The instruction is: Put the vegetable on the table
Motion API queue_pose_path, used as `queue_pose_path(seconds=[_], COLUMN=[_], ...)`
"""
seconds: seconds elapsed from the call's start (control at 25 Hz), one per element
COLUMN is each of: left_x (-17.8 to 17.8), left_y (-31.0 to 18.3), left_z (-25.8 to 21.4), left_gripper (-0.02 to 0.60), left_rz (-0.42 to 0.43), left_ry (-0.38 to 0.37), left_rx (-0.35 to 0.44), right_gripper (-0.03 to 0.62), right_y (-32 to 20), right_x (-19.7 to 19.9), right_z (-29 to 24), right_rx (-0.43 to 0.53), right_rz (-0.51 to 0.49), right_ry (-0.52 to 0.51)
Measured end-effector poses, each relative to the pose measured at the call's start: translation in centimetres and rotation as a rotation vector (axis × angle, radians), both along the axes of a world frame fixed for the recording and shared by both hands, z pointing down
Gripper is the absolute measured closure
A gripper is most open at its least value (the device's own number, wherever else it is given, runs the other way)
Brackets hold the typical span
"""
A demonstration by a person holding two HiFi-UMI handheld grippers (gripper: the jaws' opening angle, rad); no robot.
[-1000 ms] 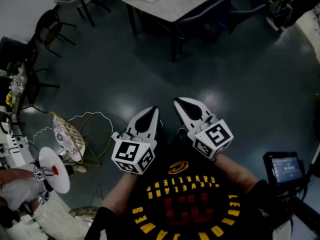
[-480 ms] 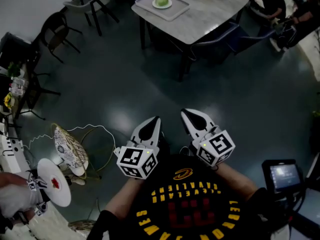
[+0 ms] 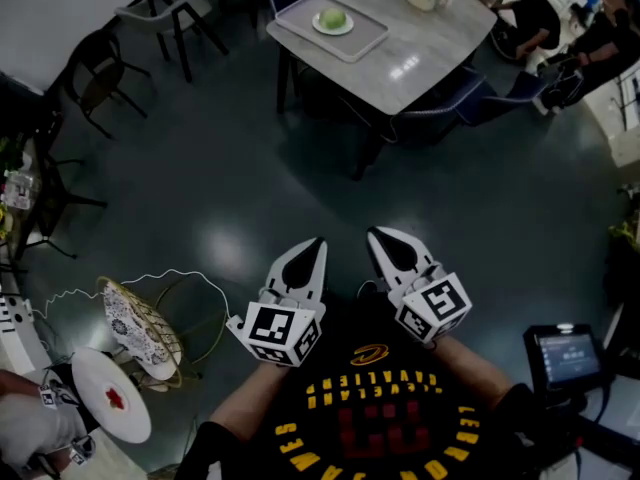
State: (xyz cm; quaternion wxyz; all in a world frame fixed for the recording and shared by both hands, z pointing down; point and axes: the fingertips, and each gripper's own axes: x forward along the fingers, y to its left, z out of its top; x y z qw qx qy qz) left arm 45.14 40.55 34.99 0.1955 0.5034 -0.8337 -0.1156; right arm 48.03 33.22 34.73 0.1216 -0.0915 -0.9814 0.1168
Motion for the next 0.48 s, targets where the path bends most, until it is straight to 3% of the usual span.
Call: queue_pose_path(seconds=[0.2,0.48], left_x=[-2.7,-8.1], left_y=[0.0,-1.0], left_z=[0.0,0.1], left_gripper=[0.580,0.580], left_rz=[-0.024,-0.096], left_ry=[0.024,0.009], left_rx=[0.025,-0.020], right_gripper=[0.589,0.589], right_y=[0.2,-1.7], right_x=[-2.8,-9.3], right_z=[0.2,0.4], right_rx=[-0.002,-0.055], right_rz=[-0.031,-0.102], right_ry=[0.015,-0.003])
